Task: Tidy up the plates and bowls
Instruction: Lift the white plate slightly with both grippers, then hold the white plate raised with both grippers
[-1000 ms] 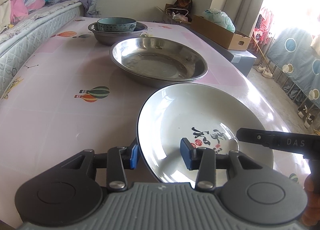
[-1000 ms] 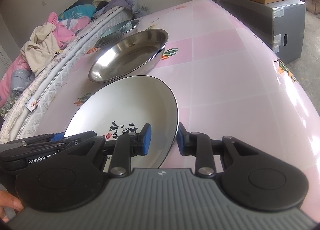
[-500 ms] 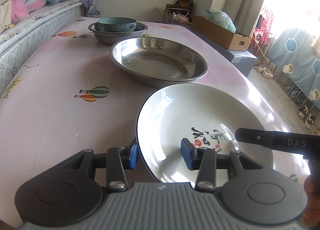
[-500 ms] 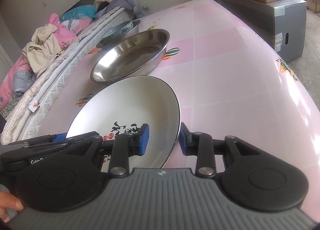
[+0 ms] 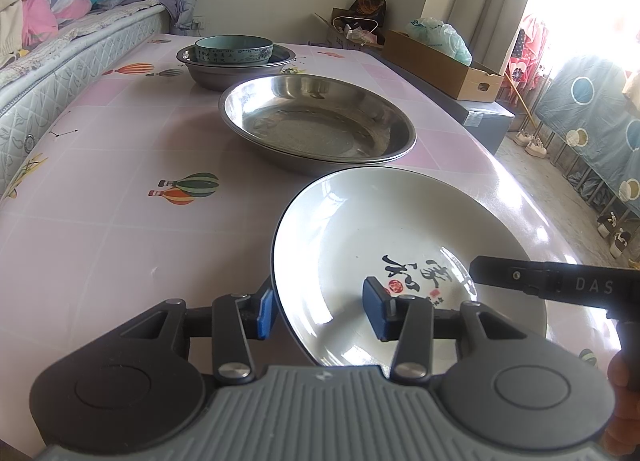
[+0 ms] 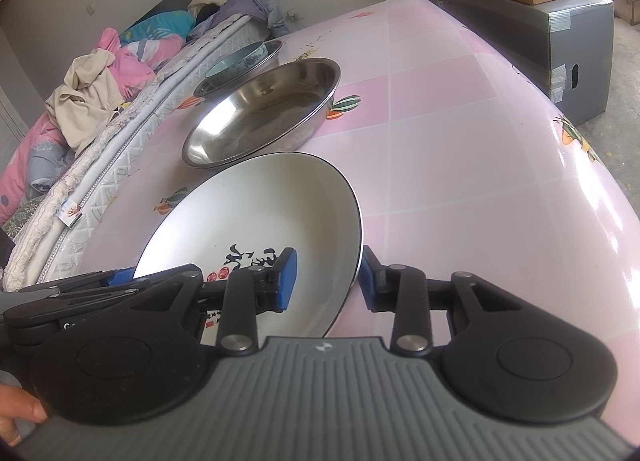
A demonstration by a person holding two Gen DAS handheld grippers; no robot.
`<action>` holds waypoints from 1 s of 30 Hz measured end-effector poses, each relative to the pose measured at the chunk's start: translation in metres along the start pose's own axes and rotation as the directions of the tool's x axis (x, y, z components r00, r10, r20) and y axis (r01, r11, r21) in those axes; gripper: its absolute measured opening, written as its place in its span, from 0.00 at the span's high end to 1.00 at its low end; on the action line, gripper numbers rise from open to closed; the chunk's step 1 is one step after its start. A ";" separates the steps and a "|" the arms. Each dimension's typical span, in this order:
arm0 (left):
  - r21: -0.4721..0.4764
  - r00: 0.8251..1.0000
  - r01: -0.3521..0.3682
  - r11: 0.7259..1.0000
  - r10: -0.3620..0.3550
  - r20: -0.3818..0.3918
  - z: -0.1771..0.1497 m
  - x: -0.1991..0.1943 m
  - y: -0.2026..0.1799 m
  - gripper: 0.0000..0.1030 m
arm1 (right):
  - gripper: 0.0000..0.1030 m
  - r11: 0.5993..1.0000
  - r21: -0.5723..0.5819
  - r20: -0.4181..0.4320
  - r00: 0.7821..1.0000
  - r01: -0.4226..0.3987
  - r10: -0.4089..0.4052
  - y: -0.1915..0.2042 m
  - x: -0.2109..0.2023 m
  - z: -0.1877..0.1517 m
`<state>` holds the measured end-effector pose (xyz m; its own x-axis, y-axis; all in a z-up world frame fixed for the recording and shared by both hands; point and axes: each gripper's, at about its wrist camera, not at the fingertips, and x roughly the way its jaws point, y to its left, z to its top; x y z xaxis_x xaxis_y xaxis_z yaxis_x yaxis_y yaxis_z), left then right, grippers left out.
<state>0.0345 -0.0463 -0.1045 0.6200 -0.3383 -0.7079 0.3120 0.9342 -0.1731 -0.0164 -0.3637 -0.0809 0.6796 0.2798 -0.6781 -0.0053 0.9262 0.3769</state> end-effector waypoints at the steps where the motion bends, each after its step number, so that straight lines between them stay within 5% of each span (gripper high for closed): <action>1: 0.000 1.000 0.000 1.000 0.000 0.000 0.000 0.000 0.000 0.56 | 0.68 1.000 0.000 0.000 1.000 0.000 0.000 0.000 0.000 0.000; 18: 0.018 1.000 0.029 0.999 -0.029 -0.004 0.000 -0.001 -0.003 0.51 | 0.68 0.999 0.027 -0.009 1.000 -0.029 0.029 -0.005 -0.001 0.004; 30: 0.033 0.999 0.043 0.999 -0.043 -0.009 -0.003 -0.003 0.002 0.68 | 0.70 1.000 -0.005 -0.014 1.000 -0.005 0.004 -0.005 -0.007 0.006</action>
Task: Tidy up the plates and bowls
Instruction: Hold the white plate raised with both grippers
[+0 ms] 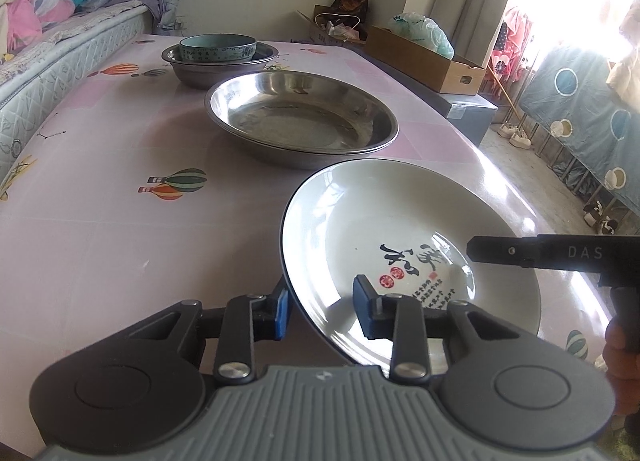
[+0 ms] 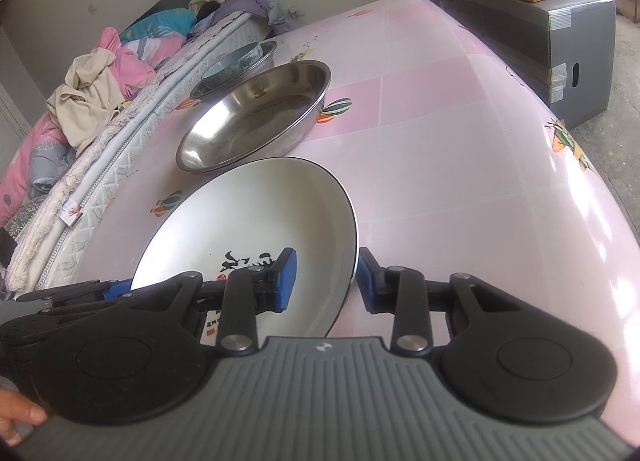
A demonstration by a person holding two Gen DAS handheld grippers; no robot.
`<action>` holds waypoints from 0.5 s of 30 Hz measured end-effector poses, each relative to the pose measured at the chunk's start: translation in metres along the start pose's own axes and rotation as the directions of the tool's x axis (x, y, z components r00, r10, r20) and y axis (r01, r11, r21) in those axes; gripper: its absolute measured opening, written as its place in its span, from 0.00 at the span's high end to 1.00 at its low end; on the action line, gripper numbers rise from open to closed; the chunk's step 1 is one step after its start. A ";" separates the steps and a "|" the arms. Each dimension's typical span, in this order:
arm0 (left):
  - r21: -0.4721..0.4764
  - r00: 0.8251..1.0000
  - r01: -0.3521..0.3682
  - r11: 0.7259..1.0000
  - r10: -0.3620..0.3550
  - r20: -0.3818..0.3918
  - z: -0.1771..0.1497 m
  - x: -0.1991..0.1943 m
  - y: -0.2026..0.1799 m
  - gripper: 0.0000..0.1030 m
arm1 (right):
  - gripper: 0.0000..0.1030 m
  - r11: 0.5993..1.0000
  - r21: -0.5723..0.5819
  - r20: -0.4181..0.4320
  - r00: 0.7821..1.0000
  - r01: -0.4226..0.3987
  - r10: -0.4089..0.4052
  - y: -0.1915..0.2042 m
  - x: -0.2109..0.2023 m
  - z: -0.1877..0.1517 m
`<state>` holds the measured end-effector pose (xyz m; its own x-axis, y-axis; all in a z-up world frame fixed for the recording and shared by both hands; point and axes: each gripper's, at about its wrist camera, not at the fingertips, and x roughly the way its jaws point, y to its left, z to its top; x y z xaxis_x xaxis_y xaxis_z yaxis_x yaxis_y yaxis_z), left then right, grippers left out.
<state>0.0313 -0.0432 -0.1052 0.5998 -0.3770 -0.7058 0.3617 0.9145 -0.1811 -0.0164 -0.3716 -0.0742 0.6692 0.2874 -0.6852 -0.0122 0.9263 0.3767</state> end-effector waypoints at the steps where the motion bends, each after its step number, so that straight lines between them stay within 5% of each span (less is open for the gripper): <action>1: 0.005 1.000 -0.002 1.000 0.002 0.002 0.000 0.000 -0.001 0.68 | 0.71 1.000 -0.005 0.000 1.000 0.006 -0.006 -0.001 -0.001 -0.001; 15: 0.009 1.000 -0.008 1.000 0.008 0.007 0.000 -0.001 -0.004 0.69 | 0.81 0.998 -0.046 0.015 0.999 0.043 -0.042 -0.003 -0.004 -0.006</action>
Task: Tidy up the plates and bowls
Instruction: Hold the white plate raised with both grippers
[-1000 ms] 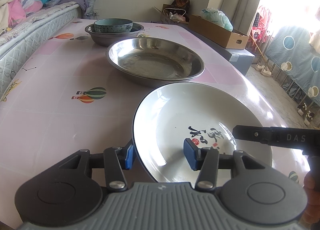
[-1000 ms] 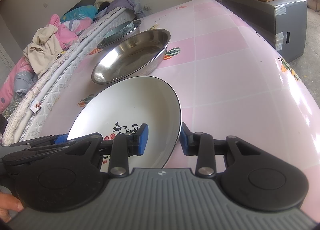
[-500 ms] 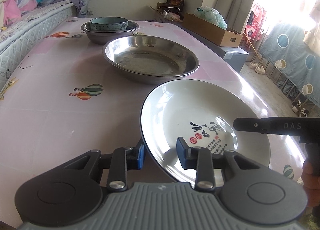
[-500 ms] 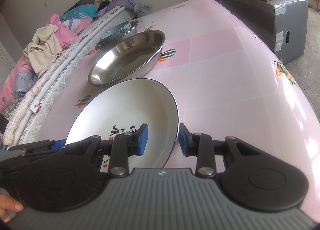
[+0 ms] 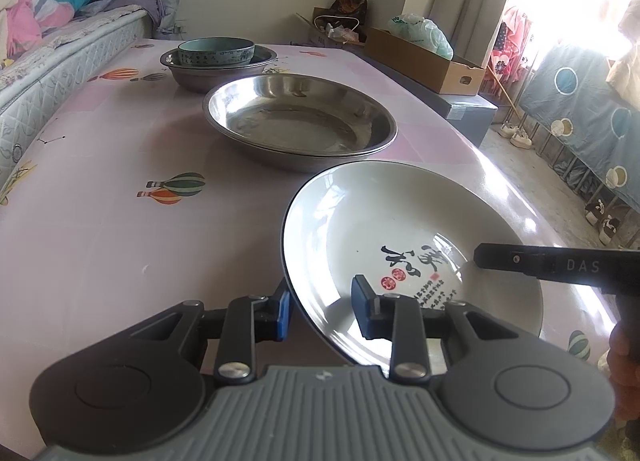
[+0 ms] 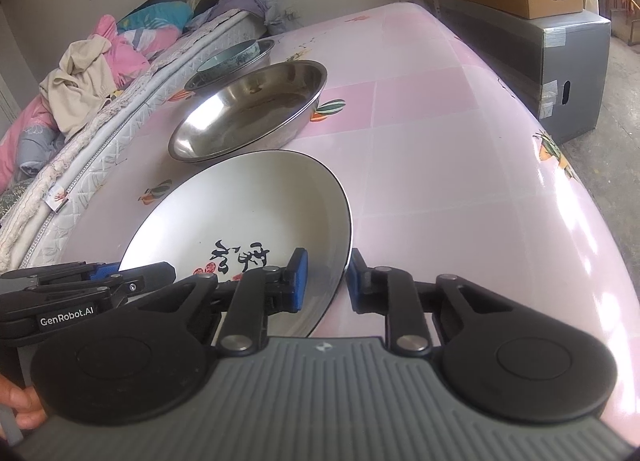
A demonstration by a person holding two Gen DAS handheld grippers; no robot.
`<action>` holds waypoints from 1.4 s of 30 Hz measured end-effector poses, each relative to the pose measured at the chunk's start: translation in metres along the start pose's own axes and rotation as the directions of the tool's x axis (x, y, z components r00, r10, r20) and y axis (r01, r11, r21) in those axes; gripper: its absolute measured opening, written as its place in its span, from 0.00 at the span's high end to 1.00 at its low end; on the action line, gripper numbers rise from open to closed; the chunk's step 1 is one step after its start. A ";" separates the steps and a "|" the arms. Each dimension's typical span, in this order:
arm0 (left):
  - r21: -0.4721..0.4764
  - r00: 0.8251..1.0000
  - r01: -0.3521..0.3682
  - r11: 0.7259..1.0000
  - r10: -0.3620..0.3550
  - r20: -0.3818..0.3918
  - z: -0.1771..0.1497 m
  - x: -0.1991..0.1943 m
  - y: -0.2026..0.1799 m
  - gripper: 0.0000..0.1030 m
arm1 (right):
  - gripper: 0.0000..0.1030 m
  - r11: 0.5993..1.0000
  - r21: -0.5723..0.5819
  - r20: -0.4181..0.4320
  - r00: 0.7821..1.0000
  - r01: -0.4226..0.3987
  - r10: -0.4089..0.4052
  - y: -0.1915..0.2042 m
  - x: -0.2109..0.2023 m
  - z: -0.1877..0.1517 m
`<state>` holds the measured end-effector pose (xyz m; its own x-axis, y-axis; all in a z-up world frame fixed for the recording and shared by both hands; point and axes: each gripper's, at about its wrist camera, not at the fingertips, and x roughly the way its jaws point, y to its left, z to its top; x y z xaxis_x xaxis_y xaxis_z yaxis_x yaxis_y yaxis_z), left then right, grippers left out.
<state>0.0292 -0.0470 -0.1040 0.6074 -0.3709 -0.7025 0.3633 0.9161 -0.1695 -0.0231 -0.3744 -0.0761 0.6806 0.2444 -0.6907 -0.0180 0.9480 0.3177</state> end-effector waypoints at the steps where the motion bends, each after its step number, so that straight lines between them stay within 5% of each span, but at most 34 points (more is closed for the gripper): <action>1: -0.001 1.000 -0.001 1.000 0.001 -0.002 0.001 0.001 0.000 0.69 | 0.81 1.000 0.003 0.000 1.000 -0.001 0.001 -0.001 0.000 0.000; 17: -0.009 1.000 -0.012 1.000 0.012 -0.002 0.004 0.008 -0.003 0.61 | 0.74 0.999 -0.045 0.030 0.999 0.026 -0.025 0.008 0.004 -0.005; 42: -0.053 0.999 -0.048 0.997 0.047 -0.019 0.008 0.006 -0.008 0.62 | 0.72 0.996 -0.065 0.029 0.998 0.062 -0.060 0.015 0.001 -0.007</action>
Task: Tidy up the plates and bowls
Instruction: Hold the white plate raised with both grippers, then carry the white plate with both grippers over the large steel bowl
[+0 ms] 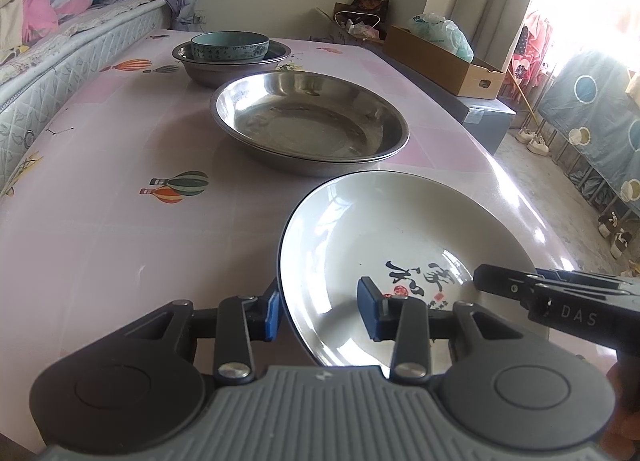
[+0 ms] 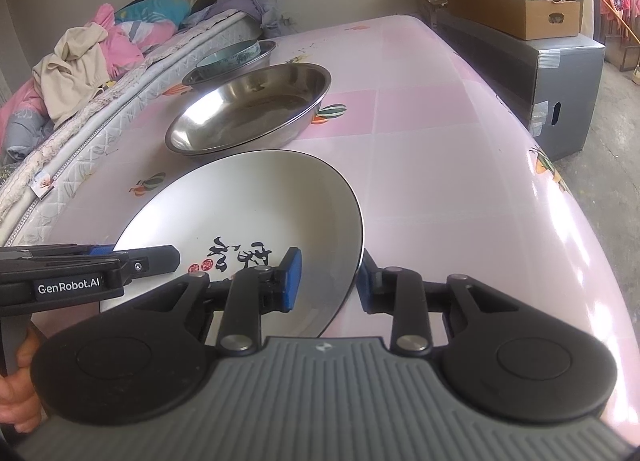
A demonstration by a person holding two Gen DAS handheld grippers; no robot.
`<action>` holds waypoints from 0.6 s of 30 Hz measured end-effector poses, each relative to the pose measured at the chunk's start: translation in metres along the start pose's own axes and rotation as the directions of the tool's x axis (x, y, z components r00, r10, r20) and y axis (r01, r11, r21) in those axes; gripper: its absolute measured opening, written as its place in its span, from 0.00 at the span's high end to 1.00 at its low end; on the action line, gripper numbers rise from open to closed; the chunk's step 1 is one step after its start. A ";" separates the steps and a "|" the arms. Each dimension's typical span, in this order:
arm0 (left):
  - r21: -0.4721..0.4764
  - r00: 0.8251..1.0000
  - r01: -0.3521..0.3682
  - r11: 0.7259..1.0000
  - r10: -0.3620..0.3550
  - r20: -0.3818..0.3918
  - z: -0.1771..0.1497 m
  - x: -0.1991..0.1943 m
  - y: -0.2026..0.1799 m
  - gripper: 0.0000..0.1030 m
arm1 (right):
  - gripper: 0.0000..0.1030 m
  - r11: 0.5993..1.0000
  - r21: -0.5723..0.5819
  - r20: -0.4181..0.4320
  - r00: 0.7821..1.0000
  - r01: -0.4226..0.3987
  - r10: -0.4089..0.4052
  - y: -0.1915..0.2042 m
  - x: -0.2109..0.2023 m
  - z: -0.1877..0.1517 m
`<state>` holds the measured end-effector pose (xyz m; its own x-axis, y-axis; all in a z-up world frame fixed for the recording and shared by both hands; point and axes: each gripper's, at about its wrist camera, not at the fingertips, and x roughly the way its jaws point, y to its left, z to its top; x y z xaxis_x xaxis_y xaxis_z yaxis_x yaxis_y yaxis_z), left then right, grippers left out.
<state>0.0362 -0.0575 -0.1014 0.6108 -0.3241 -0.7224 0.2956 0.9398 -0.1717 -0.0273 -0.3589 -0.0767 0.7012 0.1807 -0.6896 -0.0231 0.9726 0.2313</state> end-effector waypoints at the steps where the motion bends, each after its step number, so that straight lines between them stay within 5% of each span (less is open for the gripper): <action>1: 0.000 1.000 0.000 1.000 0.000 0.000 0.000 0.000 0.000 0.62 | 0.72 1.000 0.001 0.000 1.000 0.000 0.000 0.000 0.000 0.000; 18: -0.006 1.000 0.006 1.000 -0.006 0.019 0.001 -0.008 -0.003 0.63 | 0.72 1.000 -0.001 0.014 1.000 0.007 -0.007 0.001 -0.006 0.000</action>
<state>0.0310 -0.0581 -0.0949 0.6225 -0.3319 -0.7088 0.2947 0.9384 -0.1806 -0.0311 -0.3594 -0.0721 0.7110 0.1717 -0.6819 -0.0191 0.9741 0.2253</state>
